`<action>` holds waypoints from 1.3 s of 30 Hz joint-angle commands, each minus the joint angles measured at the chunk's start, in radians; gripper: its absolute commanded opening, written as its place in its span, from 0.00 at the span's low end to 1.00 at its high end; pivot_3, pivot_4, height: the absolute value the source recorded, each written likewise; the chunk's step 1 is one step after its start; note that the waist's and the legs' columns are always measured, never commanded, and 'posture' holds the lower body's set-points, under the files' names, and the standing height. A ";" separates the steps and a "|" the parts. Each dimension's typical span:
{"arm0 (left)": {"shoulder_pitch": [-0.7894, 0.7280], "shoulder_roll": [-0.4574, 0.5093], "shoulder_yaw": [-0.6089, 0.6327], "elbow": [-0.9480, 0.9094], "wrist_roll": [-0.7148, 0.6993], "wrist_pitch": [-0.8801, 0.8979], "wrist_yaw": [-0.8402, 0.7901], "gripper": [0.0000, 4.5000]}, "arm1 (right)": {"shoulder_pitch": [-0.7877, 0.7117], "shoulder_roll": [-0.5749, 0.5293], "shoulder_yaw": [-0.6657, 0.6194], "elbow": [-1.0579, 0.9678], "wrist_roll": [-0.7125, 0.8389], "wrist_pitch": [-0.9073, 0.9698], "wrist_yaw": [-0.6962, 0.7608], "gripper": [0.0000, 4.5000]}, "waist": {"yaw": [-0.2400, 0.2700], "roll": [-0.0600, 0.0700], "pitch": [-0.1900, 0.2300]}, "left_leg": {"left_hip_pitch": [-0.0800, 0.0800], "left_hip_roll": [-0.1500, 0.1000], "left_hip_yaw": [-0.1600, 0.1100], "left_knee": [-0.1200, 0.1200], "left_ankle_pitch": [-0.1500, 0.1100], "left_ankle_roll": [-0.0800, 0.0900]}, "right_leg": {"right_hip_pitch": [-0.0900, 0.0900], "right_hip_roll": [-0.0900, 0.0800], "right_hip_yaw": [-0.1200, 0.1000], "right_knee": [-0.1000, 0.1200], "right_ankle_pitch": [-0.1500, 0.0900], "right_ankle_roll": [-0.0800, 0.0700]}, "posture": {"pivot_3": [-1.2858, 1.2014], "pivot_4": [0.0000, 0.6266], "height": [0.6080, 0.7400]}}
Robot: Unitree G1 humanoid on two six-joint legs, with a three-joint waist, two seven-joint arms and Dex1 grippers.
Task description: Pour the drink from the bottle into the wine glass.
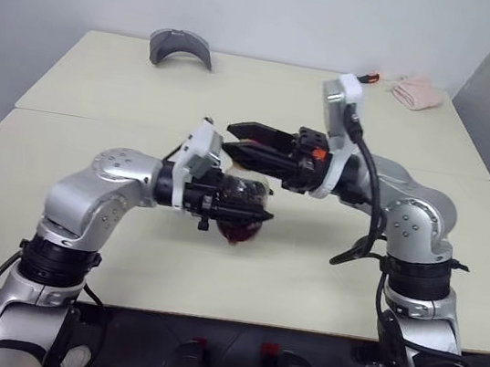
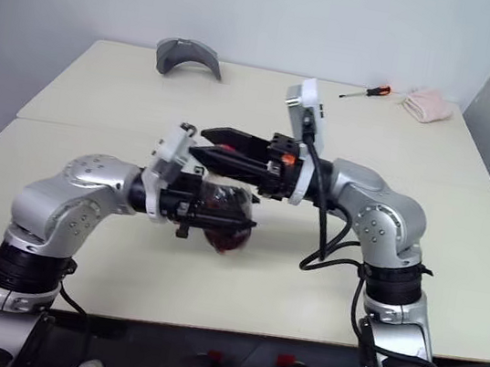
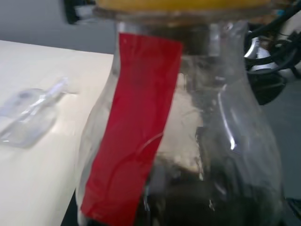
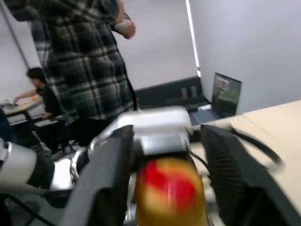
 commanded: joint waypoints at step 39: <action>-0.035 -0.118 0.067 0.076 0.108 -0.078 0.333 0.43 | 0.038 0.024 0.001 -0.017 -0.251 -0.169 -0.321 0.87 | 0.001 0.000 0.000 | 0.000 0.000 0.000 0.000 0.000 -0.001 | 0.000 0.000 0.000 0.000 0.000 0.000 | 0.52 0.24 1.00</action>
